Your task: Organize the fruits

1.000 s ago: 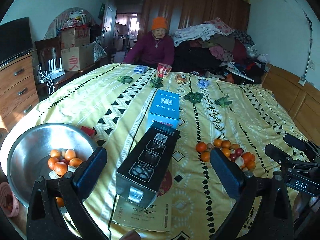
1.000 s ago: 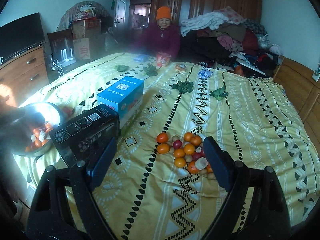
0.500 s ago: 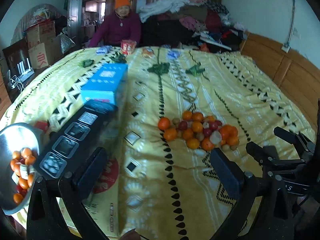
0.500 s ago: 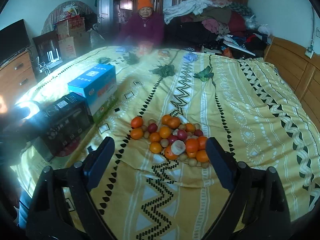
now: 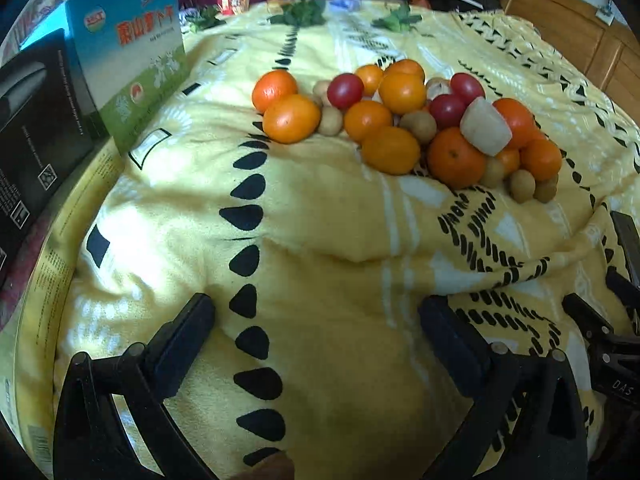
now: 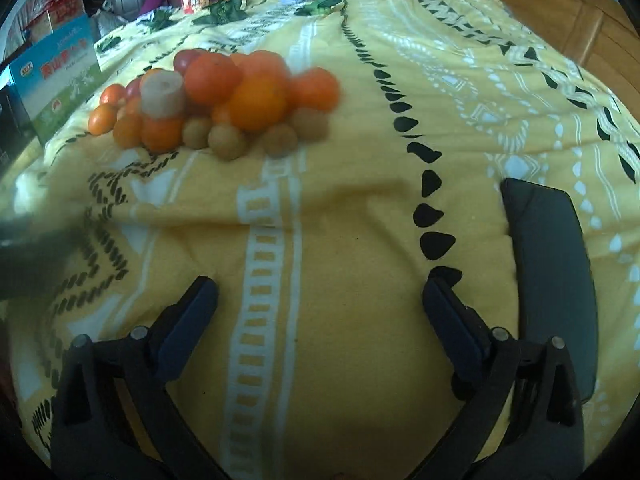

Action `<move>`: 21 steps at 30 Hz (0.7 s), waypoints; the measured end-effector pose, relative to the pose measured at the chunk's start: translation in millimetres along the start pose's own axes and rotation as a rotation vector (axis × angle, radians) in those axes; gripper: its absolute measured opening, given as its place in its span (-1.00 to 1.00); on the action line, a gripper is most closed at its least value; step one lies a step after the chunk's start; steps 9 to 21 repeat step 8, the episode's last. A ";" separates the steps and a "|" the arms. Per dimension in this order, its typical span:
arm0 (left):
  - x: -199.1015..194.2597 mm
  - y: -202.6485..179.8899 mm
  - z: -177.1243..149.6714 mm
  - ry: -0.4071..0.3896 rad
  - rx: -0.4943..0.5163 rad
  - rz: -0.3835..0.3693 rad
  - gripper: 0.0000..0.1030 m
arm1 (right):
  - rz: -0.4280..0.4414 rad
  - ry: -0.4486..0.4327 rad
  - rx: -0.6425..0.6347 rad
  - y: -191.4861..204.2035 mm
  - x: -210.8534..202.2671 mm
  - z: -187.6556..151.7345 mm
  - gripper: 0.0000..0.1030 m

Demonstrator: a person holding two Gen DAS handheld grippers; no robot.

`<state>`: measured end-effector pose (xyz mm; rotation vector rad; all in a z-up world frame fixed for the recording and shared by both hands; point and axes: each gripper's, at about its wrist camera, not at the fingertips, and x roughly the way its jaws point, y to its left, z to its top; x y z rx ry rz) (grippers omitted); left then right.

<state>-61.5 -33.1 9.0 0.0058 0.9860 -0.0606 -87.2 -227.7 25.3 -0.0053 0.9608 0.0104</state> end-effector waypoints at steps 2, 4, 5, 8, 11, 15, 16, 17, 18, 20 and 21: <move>-0.1 1.8 -1.9 -0.011 -0.004 -0.013 1.00 | 0.033 -0.011 0.024 -6.2 3.1 -2.0 1.00; 2.2 5.7 -3.2 -0.021 -0.016 -0.029 1.00 | 0.045 -0.010 0.031 -7.6 4.2 -2.3 1.00; 2.3 8.1 -4.5 -0.026 -0.019 -0.032 1.00 | 0.043 -0.011 0.029 -7.2 4.0 -2.4 1.00; 3.4 8.0 -1.6 -0.037 -0.015 -0.025 1.00 | 0.039 -0.016 0.026 -5.2 2.8 -4.0 1.00; 3.4 8.0 -1.6 -0.037 -0.015 -0.025 1.00 | 0.039 -0.016 0.026 -5.2 2.8 -4.0 1.00; 3.4 8.0 -1.6 -0.037 -0.015 -0.025 1.00 | 0.039 -0.016 0.026 -5.2 2.8 -4.0 1.00; 3.4 8.0 -1.6 -0.037 -0.015 -0.025 1.00 | 0.039 -0.016 0.026 -5.2 2.8 -4.0 1.00; 3.4 8.0 -1.6 -0.037 -0.015 -0.025 1.00 | 0.039 -0.016 0.026 -5.2 2.8 -4.0 1.00; 3.4 8.0 -1.6 -0.037 -0.015 -0.025 1.00 | 0.039 -0.016 0.026 -5.2 2.8 -4.0 1.00; 3.4 8.0 -1.6 -0.037 -0.015 -0.025 1.00 | 0.039 -0.016 0.026 -5.2 2.8 -4.0 1.00; 3.4 8.0 -1.6 -0.037 -0.015 -0.025 1.00 | 0.039 -0.016 0.026 -5.2 2.8 -4.0 1.00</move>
